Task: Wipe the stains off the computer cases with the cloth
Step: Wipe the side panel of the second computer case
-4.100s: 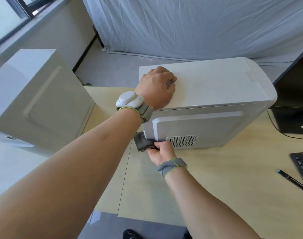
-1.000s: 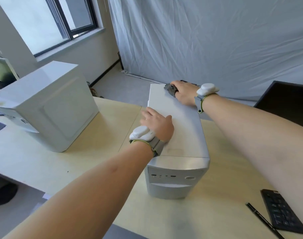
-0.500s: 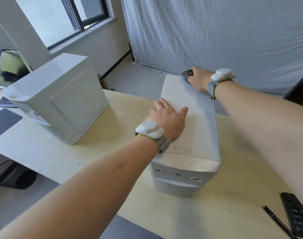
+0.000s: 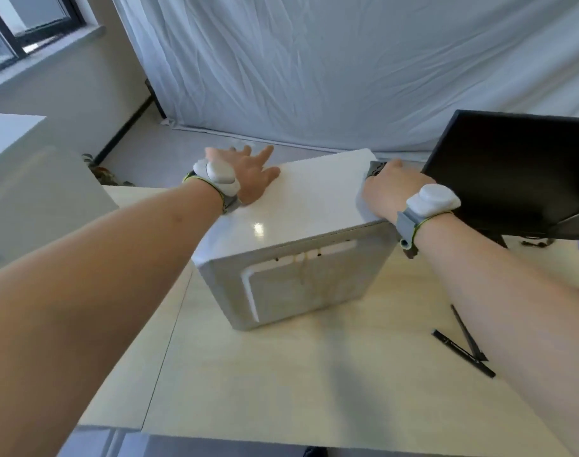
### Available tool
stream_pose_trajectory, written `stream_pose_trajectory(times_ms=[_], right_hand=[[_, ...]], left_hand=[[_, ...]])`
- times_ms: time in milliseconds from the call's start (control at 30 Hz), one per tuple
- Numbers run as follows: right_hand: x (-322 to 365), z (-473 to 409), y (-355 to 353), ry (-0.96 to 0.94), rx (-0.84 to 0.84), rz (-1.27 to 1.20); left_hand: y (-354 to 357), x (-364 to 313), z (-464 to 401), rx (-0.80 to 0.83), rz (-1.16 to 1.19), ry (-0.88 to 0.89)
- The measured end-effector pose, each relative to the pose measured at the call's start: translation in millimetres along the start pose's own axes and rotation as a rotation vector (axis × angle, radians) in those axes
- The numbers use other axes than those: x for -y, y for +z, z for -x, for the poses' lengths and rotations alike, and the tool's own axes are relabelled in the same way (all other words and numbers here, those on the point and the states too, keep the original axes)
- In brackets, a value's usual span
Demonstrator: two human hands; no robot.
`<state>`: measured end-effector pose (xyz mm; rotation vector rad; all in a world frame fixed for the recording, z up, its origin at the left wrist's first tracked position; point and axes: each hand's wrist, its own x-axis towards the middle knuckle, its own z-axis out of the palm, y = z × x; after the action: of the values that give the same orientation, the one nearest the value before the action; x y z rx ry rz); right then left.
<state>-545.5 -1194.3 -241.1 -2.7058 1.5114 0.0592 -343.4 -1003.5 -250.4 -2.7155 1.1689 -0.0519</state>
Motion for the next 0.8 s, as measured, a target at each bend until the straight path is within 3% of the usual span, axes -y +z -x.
stream_pose_trajectory(times_ms=[100, 267, 400, 533, 700, 800], right_hand=[[-2.8, 35.6, 1.3, 0.062, 0.043, 0.052], [1.6, 67.8, 11.3, 0.012, 0.051, 0.017], [6.9, 72.4, -1.6, -0.017, 0.164, 0.055], [6.0, 83.0, -23.2, -0.09, 0.057, 0.069], [47.6, 99.7, -33.1, -0.422, 0.006, 0.006], [66.1, 104.7, -14.7, -0.572, -0.004, -0.231]], left_hand=[[-5.8, 4.4, -15.4, 0.0, -0.112, 0.023], [-15.2, 11.1, -8.7, -0.014, -0.186, -0.034], [-6.7, 10.2, 9.0, -0.011, 0.029, -0.114], [-2.1, 47.3, 38.6, -0.069, 0.27, -0.045], [14.2, 90.4, 73.0, 0.03, 0.498, -0.074], [33.9, 90.2, 77.3, 0.092, 0.604, -0.113]])
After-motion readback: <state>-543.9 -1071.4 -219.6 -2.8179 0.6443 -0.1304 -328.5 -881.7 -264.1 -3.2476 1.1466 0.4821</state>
